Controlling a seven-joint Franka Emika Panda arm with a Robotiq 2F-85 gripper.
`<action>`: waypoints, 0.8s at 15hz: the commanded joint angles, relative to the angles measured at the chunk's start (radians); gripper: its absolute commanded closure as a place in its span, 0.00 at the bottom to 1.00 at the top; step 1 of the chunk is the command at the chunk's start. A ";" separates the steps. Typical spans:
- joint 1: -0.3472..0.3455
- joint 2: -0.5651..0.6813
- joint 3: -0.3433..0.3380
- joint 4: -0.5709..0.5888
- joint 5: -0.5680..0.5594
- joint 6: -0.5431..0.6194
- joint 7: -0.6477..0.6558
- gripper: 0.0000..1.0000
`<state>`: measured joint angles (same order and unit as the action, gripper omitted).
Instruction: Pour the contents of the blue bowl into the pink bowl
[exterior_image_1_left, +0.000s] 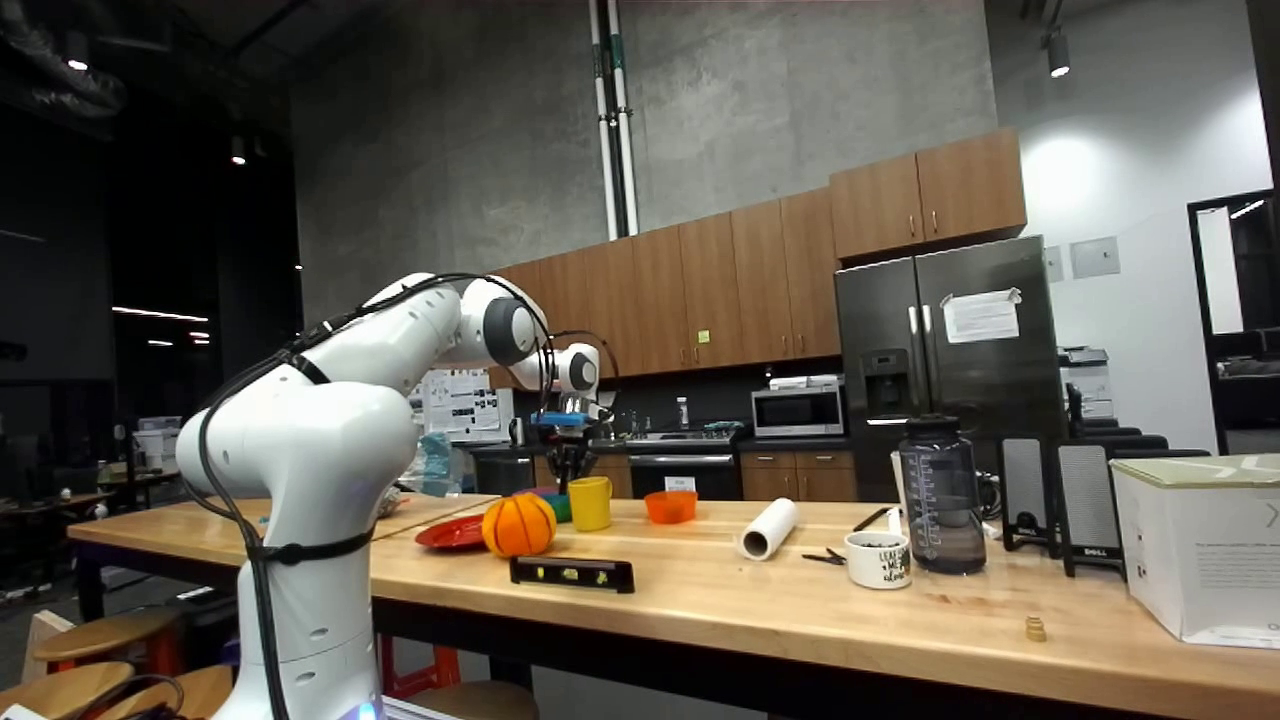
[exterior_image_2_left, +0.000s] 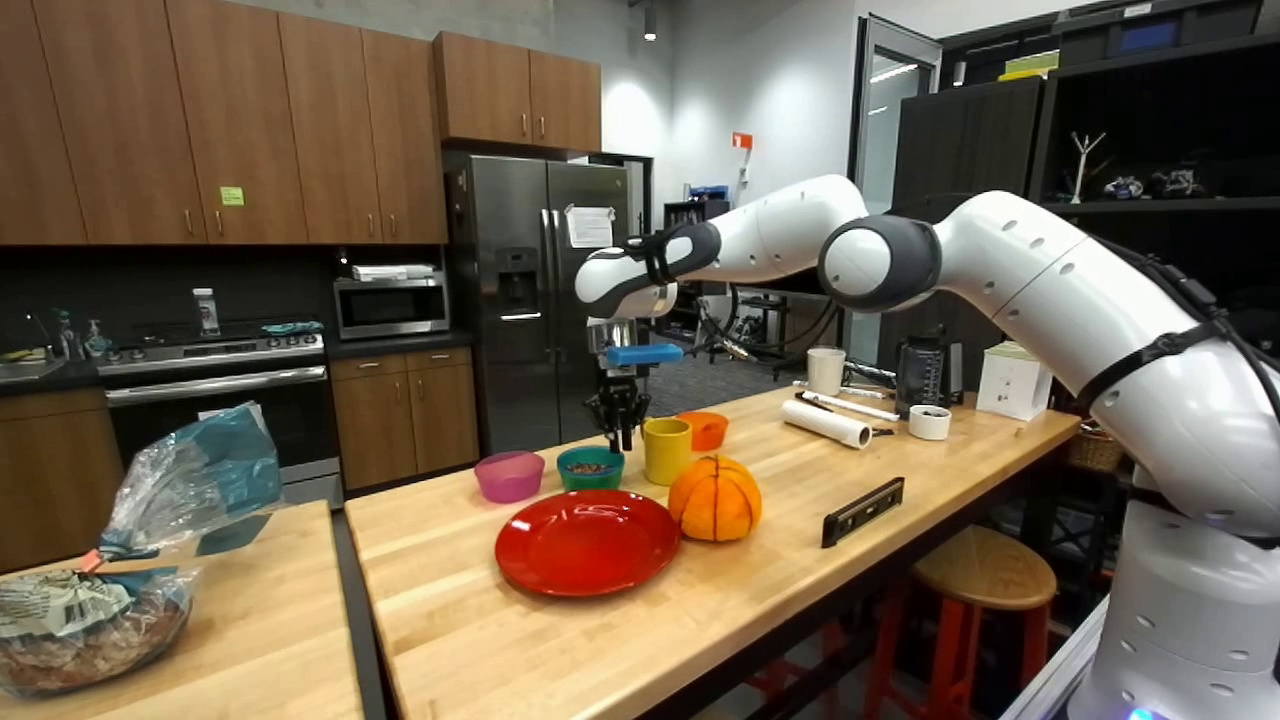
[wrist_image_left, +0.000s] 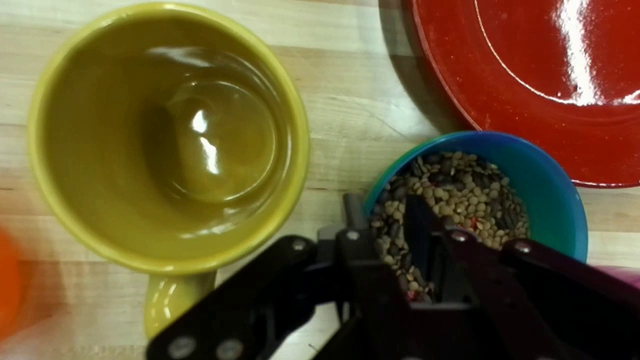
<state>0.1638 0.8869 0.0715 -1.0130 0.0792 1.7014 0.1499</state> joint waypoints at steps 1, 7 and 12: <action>0.005 0.009 -0.008 0.008 -0.005 -0.004 0.018 0.42; 0.011 0.022 -0.005 0.011 -0.006 0.001 0.011 0.12; 0.013 0.036 -0.006 0.004 -0.015 0.061 -0.004 0.38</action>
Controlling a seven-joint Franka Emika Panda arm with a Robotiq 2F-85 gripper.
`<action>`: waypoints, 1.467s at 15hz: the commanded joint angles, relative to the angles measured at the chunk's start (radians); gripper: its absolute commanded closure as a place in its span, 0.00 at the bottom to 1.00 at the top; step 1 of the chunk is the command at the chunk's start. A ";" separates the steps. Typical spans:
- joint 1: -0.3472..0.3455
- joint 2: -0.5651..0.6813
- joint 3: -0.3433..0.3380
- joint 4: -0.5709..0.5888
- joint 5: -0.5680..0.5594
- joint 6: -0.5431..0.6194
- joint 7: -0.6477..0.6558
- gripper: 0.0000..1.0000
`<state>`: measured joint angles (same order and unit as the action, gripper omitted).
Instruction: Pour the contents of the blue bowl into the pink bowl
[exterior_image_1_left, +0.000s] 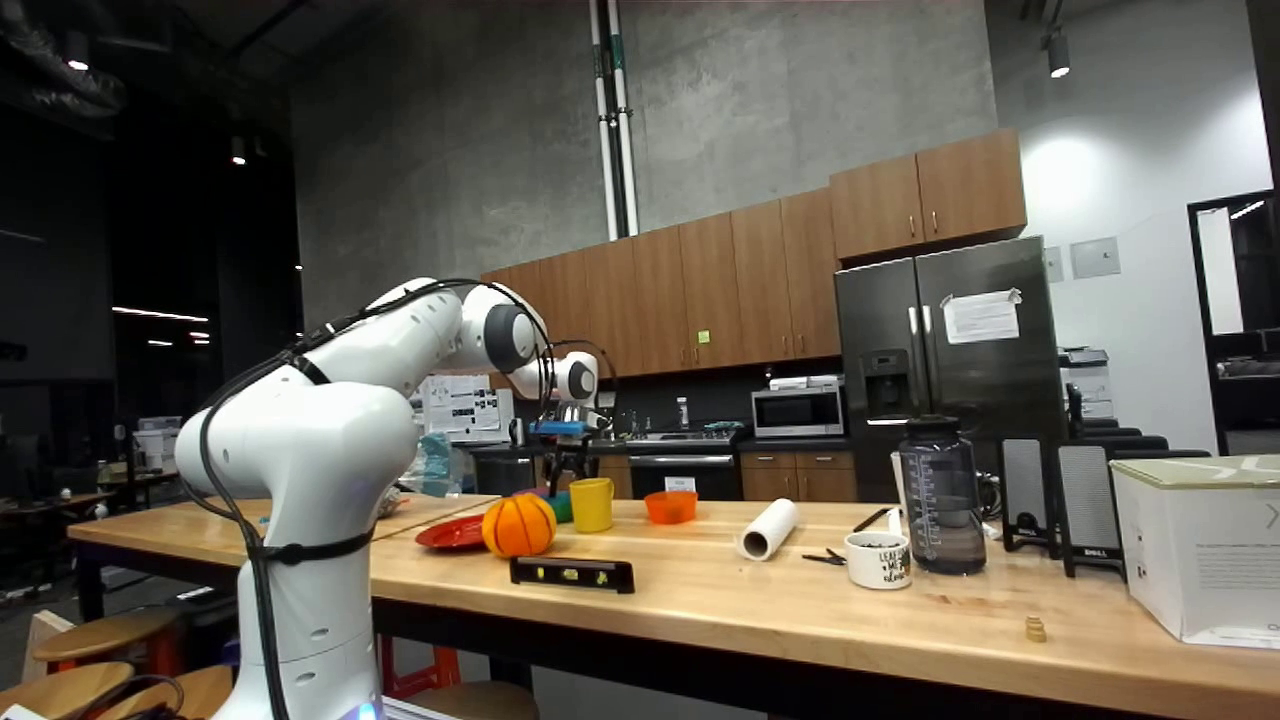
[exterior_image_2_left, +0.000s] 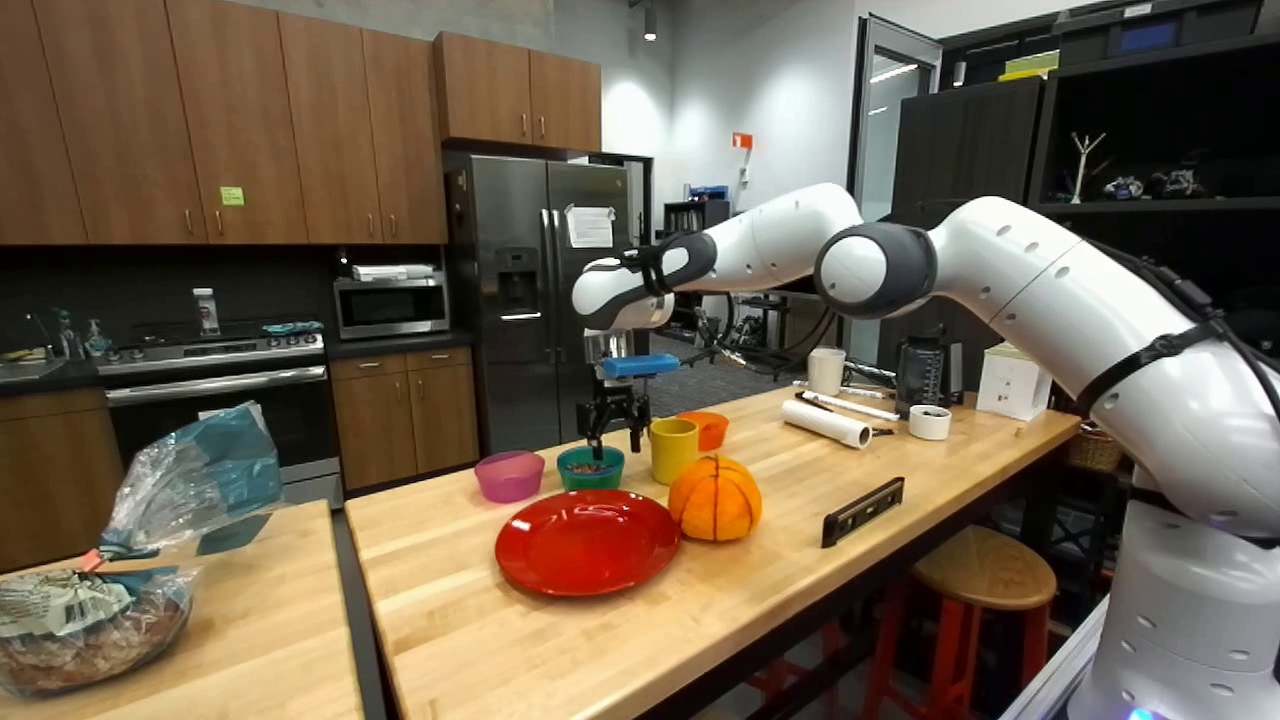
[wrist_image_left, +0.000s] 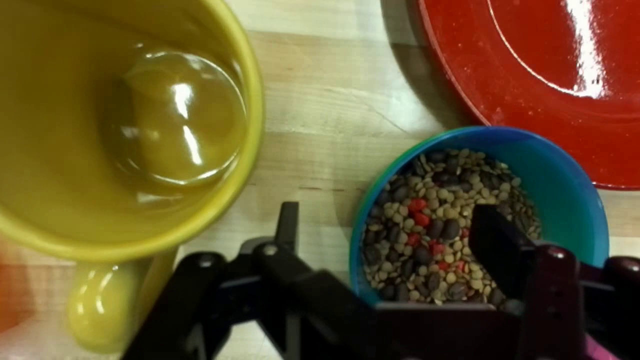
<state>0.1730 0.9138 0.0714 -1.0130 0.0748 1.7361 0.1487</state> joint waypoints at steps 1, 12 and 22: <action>0.004 0.011 -0.006 0.002 -0.013 0.036 -0.004 0.40; 0.006 -0.018 0.002 -0.011 -0.006 0.090 0.000 1.00; 0.031 -0.086 -0.007 -0.032 -0.014 0.135 0.026 0.98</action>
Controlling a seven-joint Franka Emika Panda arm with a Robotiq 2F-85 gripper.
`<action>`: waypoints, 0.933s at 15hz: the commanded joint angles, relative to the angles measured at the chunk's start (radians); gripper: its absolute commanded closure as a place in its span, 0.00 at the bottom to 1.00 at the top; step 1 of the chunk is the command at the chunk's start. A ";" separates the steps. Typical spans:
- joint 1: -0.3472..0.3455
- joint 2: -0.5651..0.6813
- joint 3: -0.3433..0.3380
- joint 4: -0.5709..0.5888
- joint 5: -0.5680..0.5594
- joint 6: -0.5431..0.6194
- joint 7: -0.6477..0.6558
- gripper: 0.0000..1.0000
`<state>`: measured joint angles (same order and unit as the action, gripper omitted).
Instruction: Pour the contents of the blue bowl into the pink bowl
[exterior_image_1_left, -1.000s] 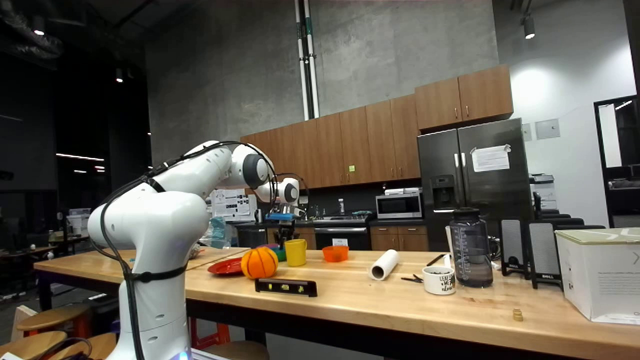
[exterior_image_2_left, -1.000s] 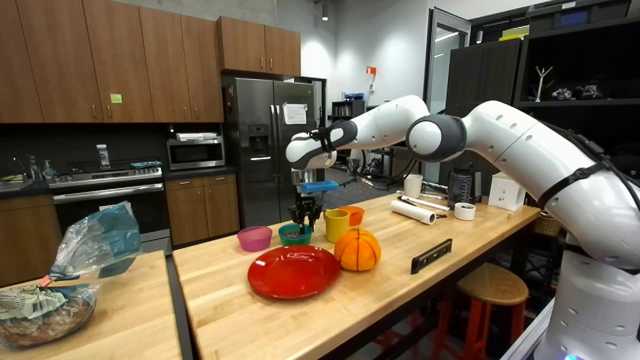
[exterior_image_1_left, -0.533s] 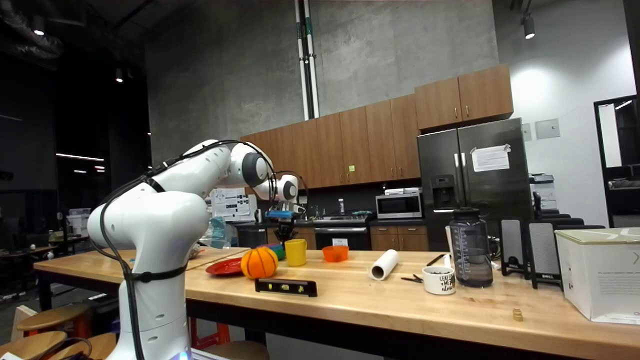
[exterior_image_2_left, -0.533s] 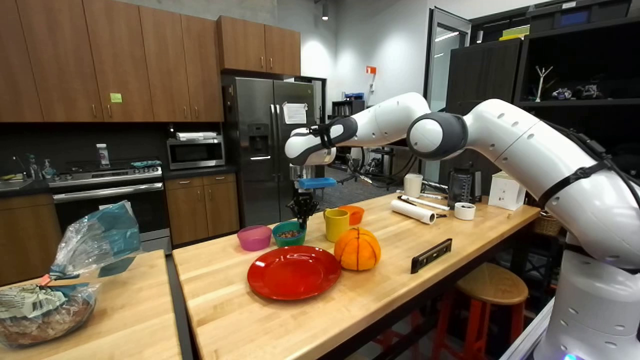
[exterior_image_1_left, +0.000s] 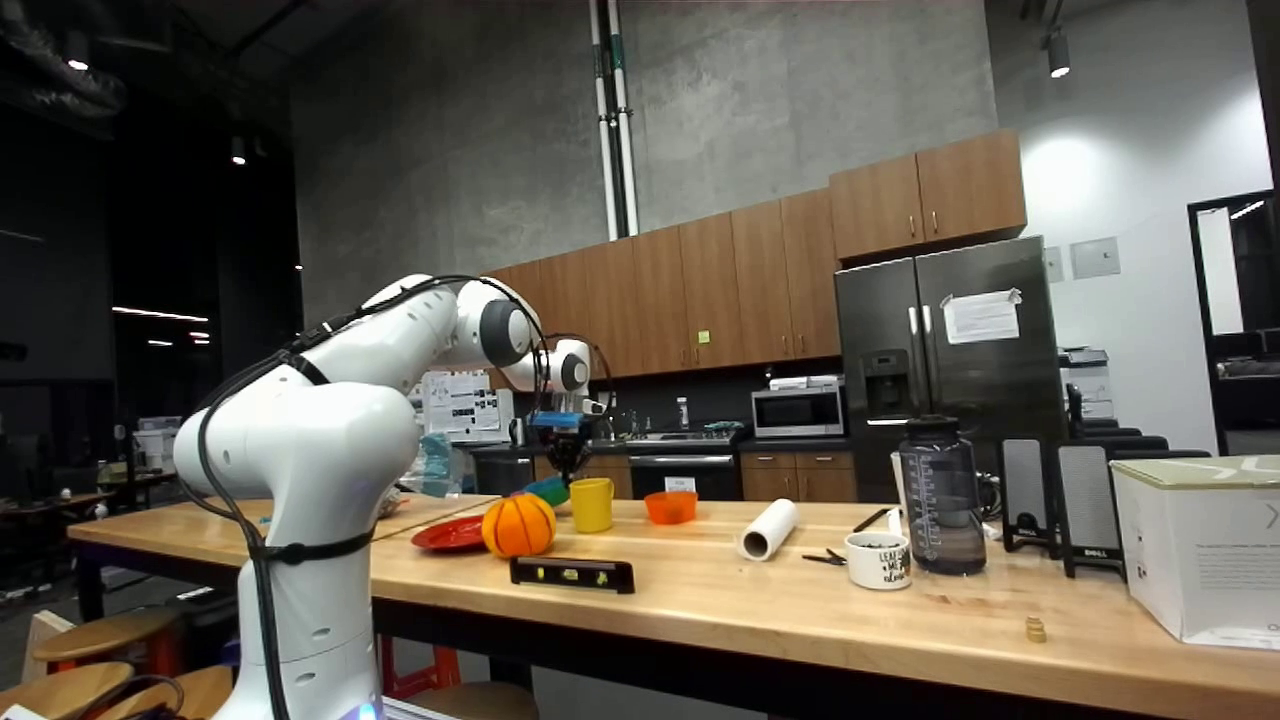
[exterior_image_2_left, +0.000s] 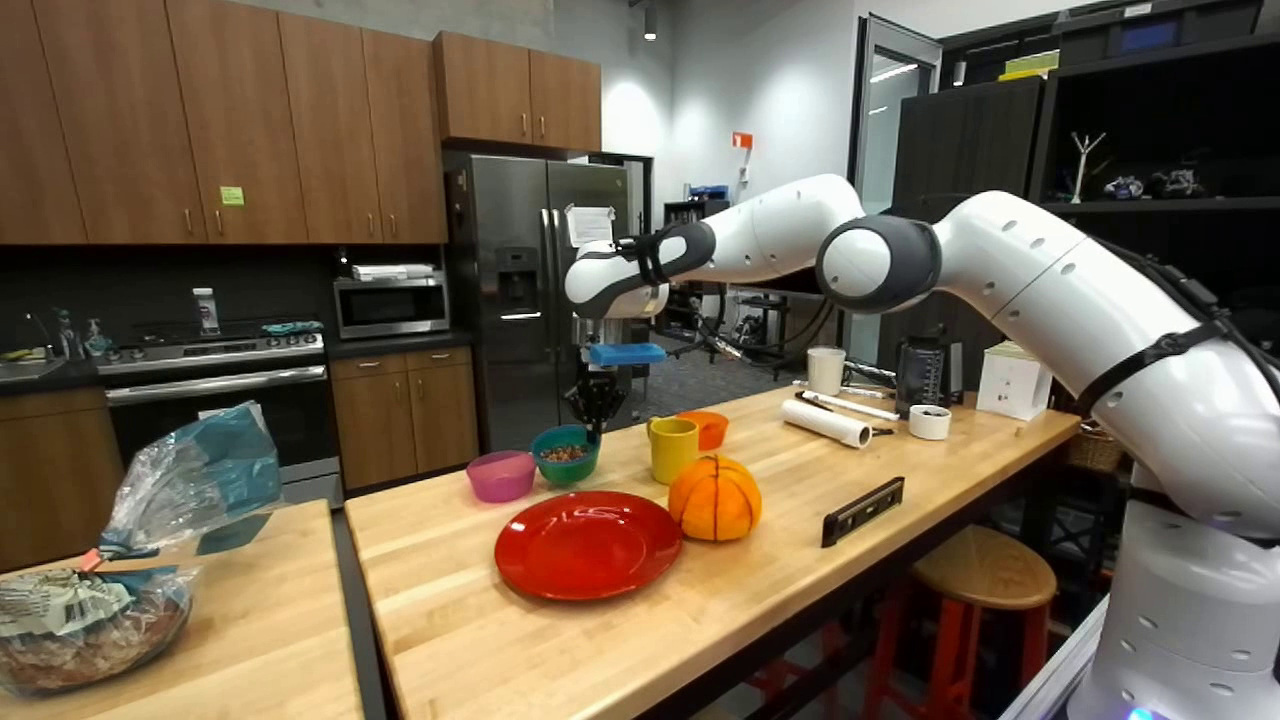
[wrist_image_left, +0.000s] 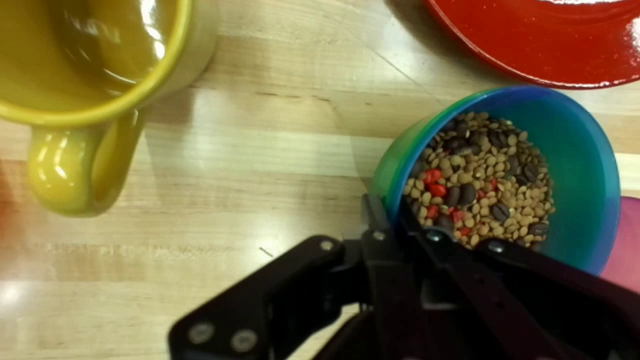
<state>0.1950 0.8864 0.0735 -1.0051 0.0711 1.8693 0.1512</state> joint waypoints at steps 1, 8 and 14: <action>0.014 -0.067 -0.013 -0.043 -0.015 0.008 0.031 0.98; 0.086 -0.121 -0.052 -0.044 -0.117 0.018 0.120 0.98; 0.183 -0.143 -0.104 -0.013 -0.273 -0.031 0.219 0.98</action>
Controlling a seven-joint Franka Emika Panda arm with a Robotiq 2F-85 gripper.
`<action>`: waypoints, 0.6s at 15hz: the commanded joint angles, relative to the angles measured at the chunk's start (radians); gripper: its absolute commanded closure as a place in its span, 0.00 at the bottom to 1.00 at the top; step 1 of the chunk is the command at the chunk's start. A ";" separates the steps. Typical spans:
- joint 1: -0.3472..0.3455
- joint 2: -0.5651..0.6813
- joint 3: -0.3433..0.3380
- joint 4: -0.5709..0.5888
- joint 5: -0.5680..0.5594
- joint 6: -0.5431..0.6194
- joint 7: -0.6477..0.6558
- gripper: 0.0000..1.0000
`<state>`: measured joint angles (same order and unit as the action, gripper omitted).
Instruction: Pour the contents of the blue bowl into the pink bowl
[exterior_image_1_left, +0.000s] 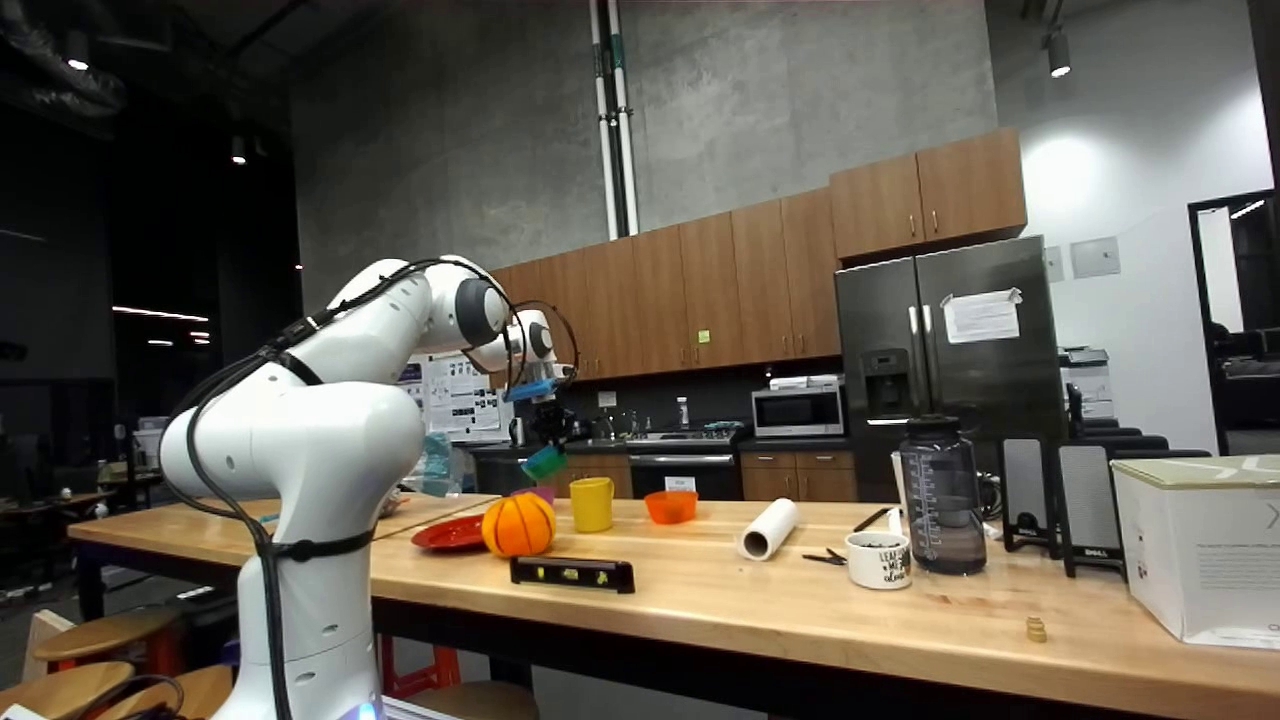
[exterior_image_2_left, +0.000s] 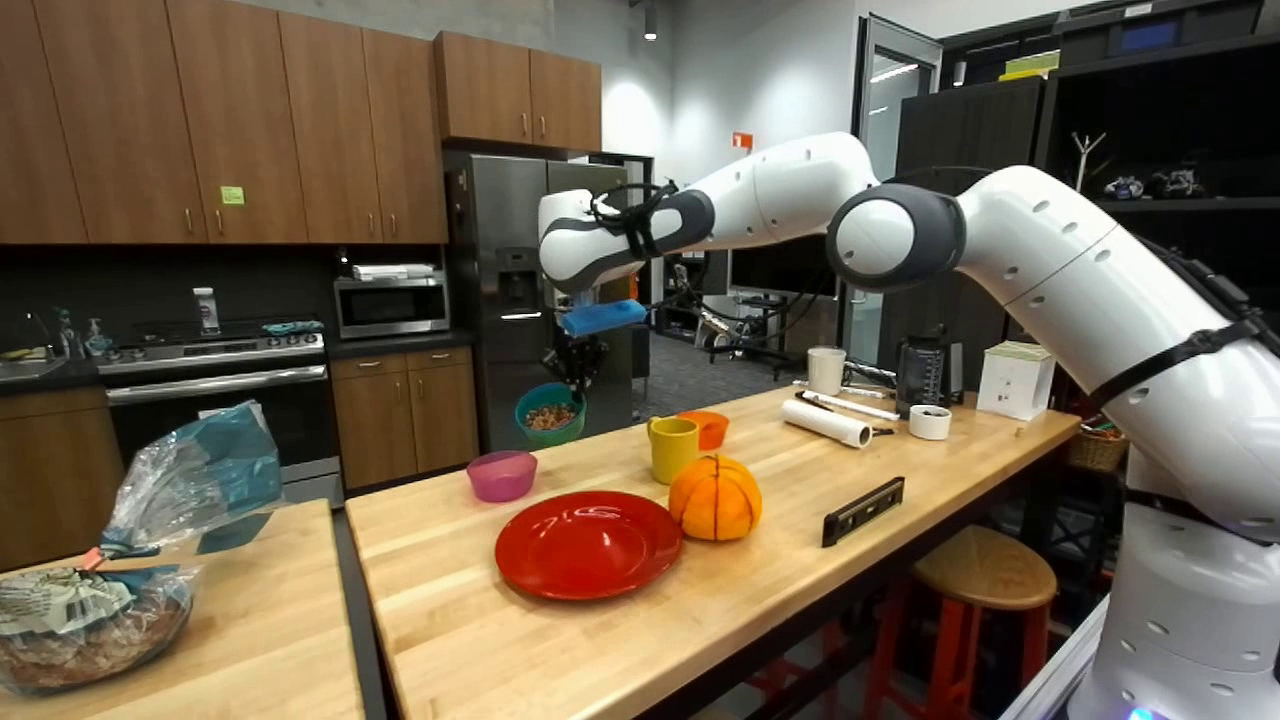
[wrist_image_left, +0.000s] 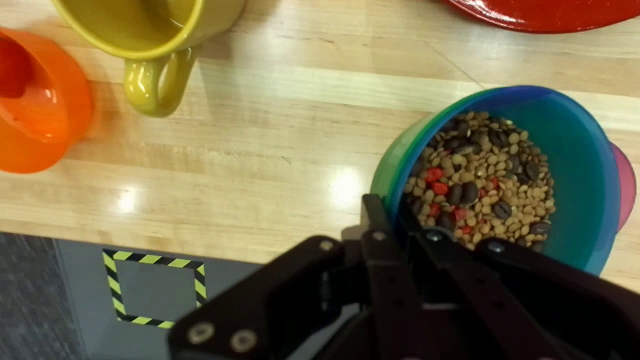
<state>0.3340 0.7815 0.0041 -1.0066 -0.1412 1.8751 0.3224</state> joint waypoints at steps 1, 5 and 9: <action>0.057 -0.038 -0.038 -0.003 -0.078 -0.050 0.055 0.98; 0.095 -0.021 -0.037 0.026 -0.107 -0.109 0.077 0.98; 0.128 0.000 -0.042 0.040 -0.128 -0.096 0.108 0.98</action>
<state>0.4360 0.7694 -0.0201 -0.9940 -0.2379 1.7826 0.3969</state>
